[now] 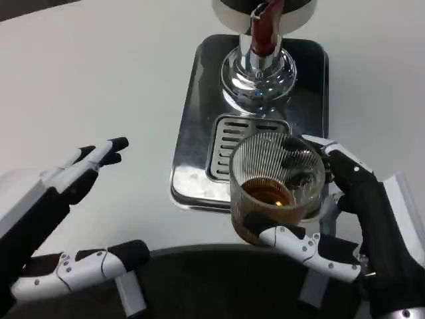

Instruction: Grasp the cup under the faucet to collect the drink, then remove the cup.

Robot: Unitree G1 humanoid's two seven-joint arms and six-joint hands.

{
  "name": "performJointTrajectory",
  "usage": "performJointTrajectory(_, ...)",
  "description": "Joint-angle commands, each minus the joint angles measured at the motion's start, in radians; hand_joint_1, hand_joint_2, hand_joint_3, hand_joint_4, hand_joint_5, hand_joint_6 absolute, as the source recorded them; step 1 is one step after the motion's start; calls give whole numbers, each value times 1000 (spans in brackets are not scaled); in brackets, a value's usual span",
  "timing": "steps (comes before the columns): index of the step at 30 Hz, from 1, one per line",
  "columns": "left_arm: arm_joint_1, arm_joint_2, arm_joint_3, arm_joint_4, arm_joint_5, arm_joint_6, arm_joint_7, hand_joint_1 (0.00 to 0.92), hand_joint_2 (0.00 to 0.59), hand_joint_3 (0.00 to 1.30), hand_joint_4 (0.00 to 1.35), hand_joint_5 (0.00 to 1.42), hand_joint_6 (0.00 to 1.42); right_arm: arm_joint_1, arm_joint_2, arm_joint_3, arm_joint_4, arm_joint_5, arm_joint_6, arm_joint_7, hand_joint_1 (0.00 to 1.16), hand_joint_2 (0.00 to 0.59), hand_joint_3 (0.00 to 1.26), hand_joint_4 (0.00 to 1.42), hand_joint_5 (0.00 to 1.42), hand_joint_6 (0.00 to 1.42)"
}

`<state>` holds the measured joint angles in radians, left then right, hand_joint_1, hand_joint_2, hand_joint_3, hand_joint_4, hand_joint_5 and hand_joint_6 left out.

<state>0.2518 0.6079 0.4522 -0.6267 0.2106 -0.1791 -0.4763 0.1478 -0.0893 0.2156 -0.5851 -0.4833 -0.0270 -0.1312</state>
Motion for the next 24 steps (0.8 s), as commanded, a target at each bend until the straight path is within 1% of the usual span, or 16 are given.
performJointTrajectory(1, 44, -10, -9, -45, 49, -30, 16, 0, 102, 0, 0, 0, 88, 11, -8, 13, -43, 1, -56, 18, 820, 223, 824, 917, 1091, 1238)
performJointTrajectory(9, 70, -4, 4, -74, 95, -70, 12, 0, 99, 0, 0, 0, 63, 13, -24, 14, -56, 1, -66, 48, 820, 223, 825, 925, 1094, 1238)
performJointTrajectory(16, 99, -6, 13, -87, 115, -118, 13, 0, 98, 0, 0, 0, 50, 43, -48, 27, -73, -1, -88, 75, 820, 223, 825, 929, 1106, 1253)
performJointTrajectory(24, 139, -7, 25, -97, 128, -174, 9, 0, 97, 0, 0, 0, 27, 52, -47, 47, -85, -8, -99, 90, 820, 223, 832, 937, 1108, 1257)
